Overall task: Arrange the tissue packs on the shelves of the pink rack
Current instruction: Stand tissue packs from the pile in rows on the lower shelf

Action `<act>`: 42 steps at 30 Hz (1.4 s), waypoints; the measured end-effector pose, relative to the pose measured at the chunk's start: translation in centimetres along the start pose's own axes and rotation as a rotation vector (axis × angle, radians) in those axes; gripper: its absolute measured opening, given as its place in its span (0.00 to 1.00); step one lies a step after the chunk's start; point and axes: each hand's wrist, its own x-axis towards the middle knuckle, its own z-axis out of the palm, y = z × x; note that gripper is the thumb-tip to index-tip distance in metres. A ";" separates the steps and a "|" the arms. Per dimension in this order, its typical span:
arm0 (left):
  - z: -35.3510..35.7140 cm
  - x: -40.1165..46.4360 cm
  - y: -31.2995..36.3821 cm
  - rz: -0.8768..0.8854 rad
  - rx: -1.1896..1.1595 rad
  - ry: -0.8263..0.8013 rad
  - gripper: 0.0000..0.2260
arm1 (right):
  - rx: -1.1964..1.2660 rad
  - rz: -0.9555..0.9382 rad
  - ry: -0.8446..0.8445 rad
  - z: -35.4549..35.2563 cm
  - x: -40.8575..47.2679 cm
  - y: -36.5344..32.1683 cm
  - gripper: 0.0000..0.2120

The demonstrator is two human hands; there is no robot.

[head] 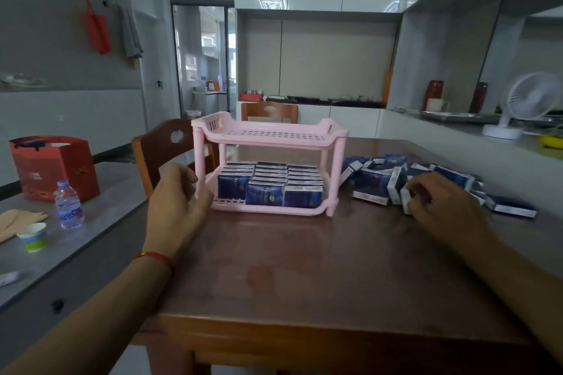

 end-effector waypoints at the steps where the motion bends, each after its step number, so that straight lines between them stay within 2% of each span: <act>1: 0.0 -0.2 0.4 0.071 0.022 -0.021 0.11 | 0.046 0.140 -0.005 0.2 -0.4 1.0 0.09; 3: 0.5 -0.7 1.4 0.197 0.064 -0.082 0.11 | 0.137 0.356 -0.020 0.4 -0.5 2.4 0.12; 4: 0.8 -1.1 2.3 0.255 0.081 -0.126 0.11 | 0.142 0.394 -0.028 0.5 -0.4 2.8 0.14; 7: 2.6 -2.6 5.8 0.470 0.087 -0.322 0.11 | 0.093 0.353 -0.094 1.2 -0.2 2.8 0.21; 11: 7.4 -4.6 10.8 0.714 0.113 -0.554 0.16 | -0.024 0.340 -0.264 2.6 0.2 2.3 0.38; 13: 10.3 -5.4 12.9 0.751 0.092 -0.576 0.16 | -0.009 0.323 -0.349 3.1 0.4 2.5 0.39; 15: 13.1 -5.5 14.5 0.752 0.082 -0.586 0.15 | 0.082 0.339 -0.336 3.4 0.4 3.1 0.35; 19: 17.4 -5.2 15.6 0.628 0.072 -0.614 0.13 | 0.262 0.474 -0.154 3.2 0.6 3.9 0.23; 24: 19.6 -4.4 14.1 0.320 -0.110 -0.696 0.10 | 0.404 0.720 0.069 1.4 0.9 4.6 0.17; 26: 19.7 -4.0 13.5 0.230 -0.189 -0.687 0.10 | 0.612 0.759 0.155 0.3 0.9 4.2 0.18; 28: 19.8 -3.8 13.3 0.162 -0.272 -0.679 0.11 | 0.836 0.726 0.128 -0.5 0.8 3.5 0.19; 31: 19.9 -3.6 13.7 0.080 -0.464 -0.702 0.15 | 1.013 0.536 -0.127 -0.7 0.7 1.7 0.21; 34: 19.7 -3.7 14.0 0.019 -0.596 -0.722 0.10 | 0.954 0.381 -0.305 0.2 0.1 0.7 0.25; 37: 19.6 -3.5 13.7 -0.037 -0.609 -0.689 0.05 | 0.957 0.382 -0.328 0.2 0.0 0.2 0.19; 39: 19.7 -3.5 13.5 -0.084 -0.600 -0.681 0.04 | 0.844 0.400 -0.198 0.3 0.2 0.9 0.15; 42: 19.8 -3.5 13.6 -0.151 -0.597 -0.662 0.08 | 0.515 0.497 0.076 0.7 1.4 3.0 0.10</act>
